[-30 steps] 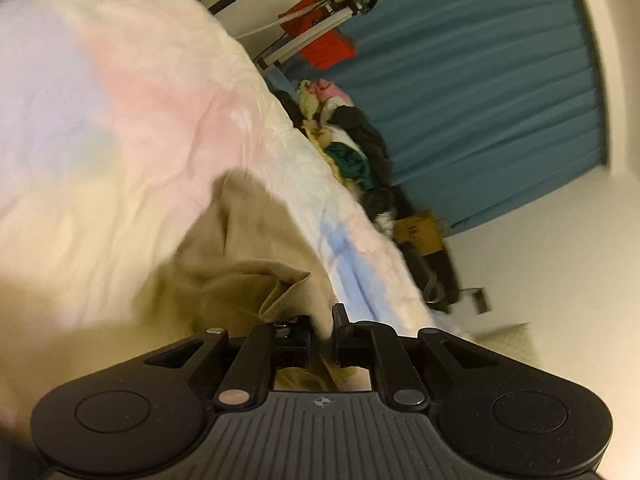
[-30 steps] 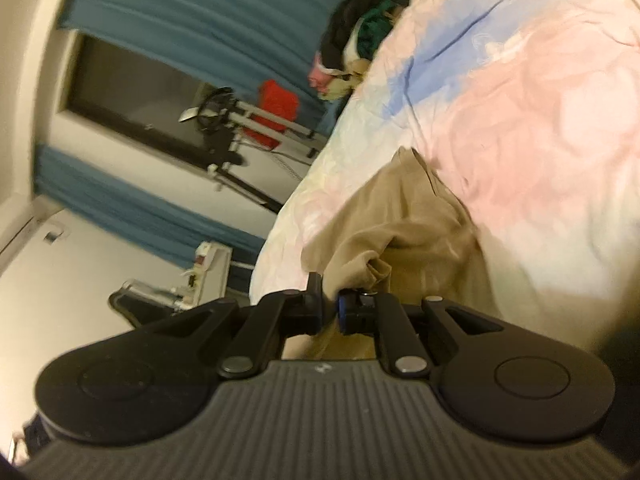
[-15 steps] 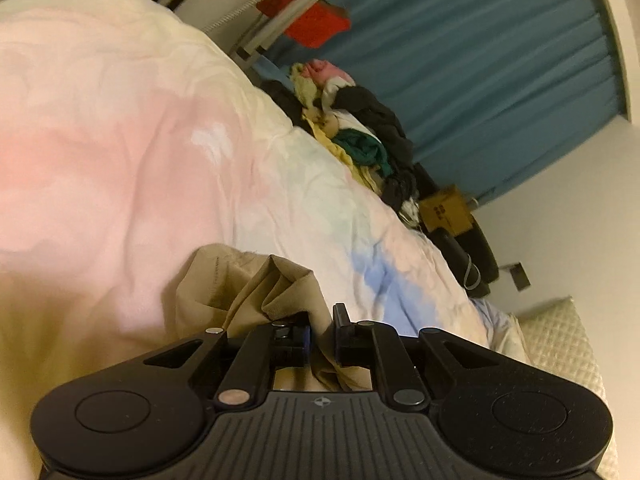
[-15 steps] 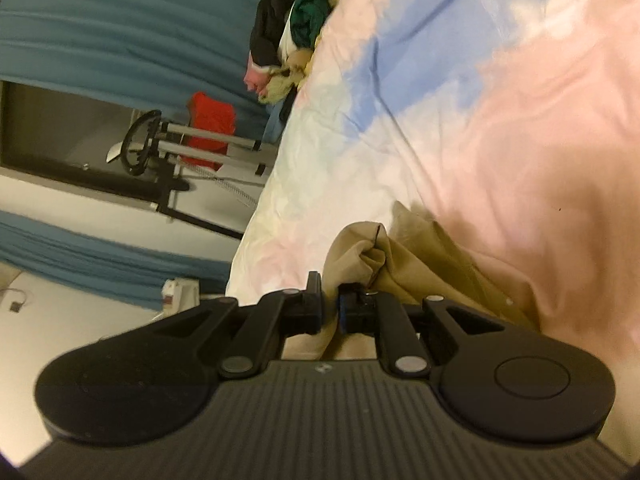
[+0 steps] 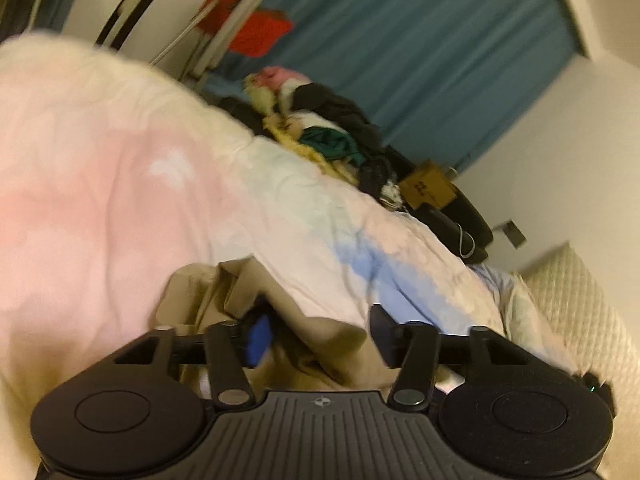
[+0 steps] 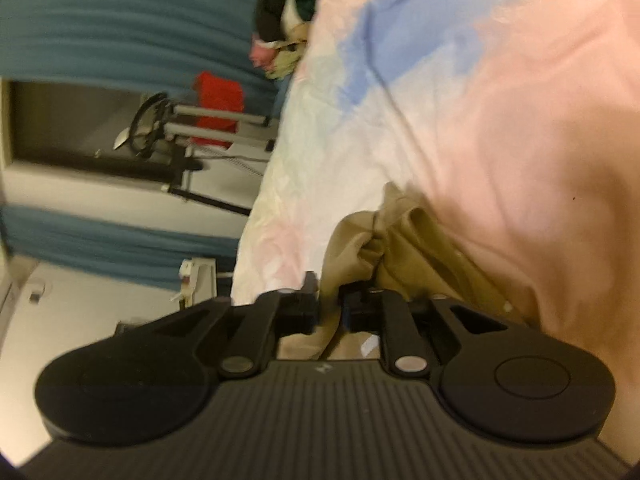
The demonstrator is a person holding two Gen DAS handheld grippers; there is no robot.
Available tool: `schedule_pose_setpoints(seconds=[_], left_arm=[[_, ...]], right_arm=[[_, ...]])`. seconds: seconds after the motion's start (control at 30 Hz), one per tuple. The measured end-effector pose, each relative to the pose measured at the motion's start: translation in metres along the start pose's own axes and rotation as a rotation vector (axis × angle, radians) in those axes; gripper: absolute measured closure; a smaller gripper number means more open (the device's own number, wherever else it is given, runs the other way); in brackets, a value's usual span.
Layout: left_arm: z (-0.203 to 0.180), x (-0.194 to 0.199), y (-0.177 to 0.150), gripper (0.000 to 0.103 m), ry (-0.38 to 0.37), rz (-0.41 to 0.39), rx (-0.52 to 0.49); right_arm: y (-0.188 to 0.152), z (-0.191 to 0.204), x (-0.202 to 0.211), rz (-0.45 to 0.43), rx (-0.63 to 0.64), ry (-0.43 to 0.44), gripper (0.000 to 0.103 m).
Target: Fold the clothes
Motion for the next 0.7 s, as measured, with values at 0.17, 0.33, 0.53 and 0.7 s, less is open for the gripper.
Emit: schedule_pose_setpoints(seconds=[0.17, 0.33, 0.53, 0.7], left_arm=[[-0.024, 0.021, -0.015, 0.021, 0.018, -0.026, -0.113], [-0.025, 0.019, -0.032, 0.021, 0.139, 0.007, -0.187], [-0.009, -0.01, -0.034, 0.021, 0.263, 0.04, -0.258], [0.015, -0.038, -0.033, 0.021, 0.333, 0.08, -0.257]], right_arm=[[-0.016, 0.029, 0.022, 0.002, 0.109, 0.111, 0.02], [-0.04, 0.062, 0.045, -0.089, 0.41, 0.046, 0.033], [-0.039, 0.059, 0.018, -0.124, 0.593, -0.146, 0.079], [-0.034, 0.052, -0.036, -0.172, 0.743, -0.313, 0.079]])
Point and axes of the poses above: each gripper's, at about its wrist camera, not at the fingertips, and x roughly against the way its jaws point, z to its left, y to its top, the point moved 3 cm from there along -x, roughly the way its jaws point, and after that the axes turned 7 degrees about -y, right-handed, at the moved point
